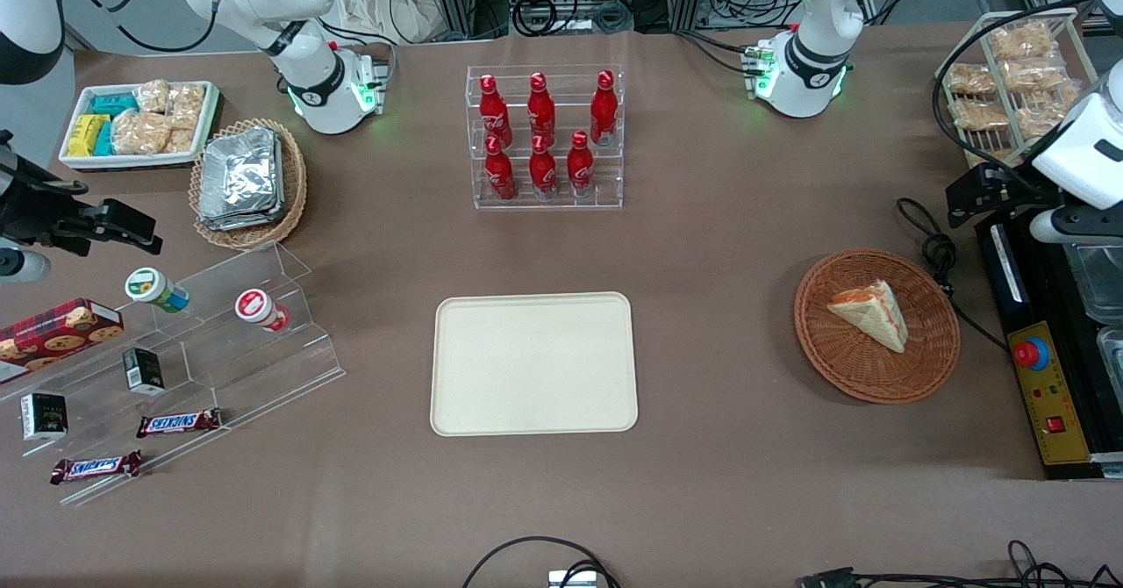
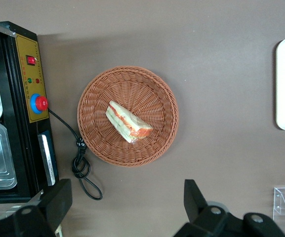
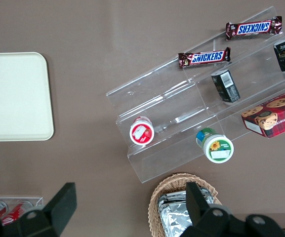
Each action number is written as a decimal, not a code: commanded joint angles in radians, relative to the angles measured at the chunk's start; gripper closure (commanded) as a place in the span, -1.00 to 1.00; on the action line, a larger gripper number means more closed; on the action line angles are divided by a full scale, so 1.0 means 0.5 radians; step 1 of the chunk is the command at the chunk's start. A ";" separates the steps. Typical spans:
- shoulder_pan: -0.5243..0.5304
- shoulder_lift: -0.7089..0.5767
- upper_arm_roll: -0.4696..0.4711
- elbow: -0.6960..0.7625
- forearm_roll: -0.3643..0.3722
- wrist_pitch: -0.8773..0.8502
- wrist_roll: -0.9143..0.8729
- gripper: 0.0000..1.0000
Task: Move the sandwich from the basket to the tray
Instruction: 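Move the left gripper from rest toward the wicker basket, then lower the open left gripper over the wrapped sandwich in the basket, then close the left gripper on the sandwich's wrapped edge, then lift the sandwich and carry it with the left gripper over the tray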
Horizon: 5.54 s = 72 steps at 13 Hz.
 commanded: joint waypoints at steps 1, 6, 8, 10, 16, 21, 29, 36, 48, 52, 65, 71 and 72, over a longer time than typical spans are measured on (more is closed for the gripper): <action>-0.009 0.020 -0.001 0.056 -0.015 -0.050 -0.142 -1.00; -0.003 0.103 0.002 0.037 -0.015 -0.028 -0.412 -1.00; 0.010 0.128 0.008 -0.042 0.000 0.008 -0.450 -1.00; 0.016 0.109 0.048 -0.198 -0.009 0.140 -0.538 -1.00; 0.056 0.088 0.072 -0.631 0.006 0.624 -0.913 -1.00; 0.108 0.039 0.072 -1.100 0.006 1.189 -1.201 -1.00; 0.108 0.155 0.072 -1.457 0.012 1.793 -1.634 -1.00; 0.145 0.296 0.072 -1.647 0.009 2.217 -1.702 -1.00; 0.145 0.419 0.072 -1.699 0.012 2.432 -1.687 0.66; 0.136 0.376 0.072 -1.699 0.018 2.411 -1.607 0.78; 0.099 0.137 0.005 -1.592 0.015 2.101 0.104 0.84; 0.096 0.171 -0.170 -0.979 -0.027 1.350 0.176 0.82; 0.093 0.171 -0.185 -0.896 -0.070 1.267 0.176 0.82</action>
